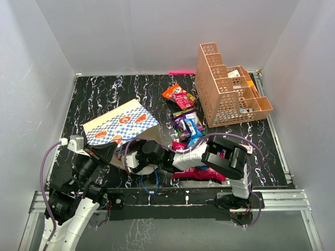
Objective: Take the snacks out of the paper bag
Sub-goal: Take out the snack from the paper bag.
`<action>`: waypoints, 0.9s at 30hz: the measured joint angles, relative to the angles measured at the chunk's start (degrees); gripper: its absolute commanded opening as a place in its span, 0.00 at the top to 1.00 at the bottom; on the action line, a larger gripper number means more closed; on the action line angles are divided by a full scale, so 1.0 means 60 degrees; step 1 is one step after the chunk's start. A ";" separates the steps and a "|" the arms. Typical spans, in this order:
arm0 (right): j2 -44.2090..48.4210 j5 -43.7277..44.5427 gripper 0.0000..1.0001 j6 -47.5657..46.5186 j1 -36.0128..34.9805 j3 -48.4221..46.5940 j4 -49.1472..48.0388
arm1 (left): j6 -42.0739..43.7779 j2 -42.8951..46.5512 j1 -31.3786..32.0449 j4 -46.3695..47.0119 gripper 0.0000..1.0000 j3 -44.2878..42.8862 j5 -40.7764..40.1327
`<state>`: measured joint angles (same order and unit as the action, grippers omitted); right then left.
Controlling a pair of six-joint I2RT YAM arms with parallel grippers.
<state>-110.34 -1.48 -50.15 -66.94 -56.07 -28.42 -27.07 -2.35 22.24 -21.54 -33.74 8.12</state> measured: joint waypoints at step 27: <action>-0.1974 0.1581 0.92 -0.0681 0.0047 -0.1854 0.0186 | 0.0000 0.0142 0.0000 -0.0004 1.00 0.0000 -0.0080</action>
<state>-122.19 8.01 -54.24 -66.65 -67.20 -27.31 -27.07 -1.50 22.24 -21.56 -33.74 7.64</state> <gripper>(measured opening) 0.093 0.014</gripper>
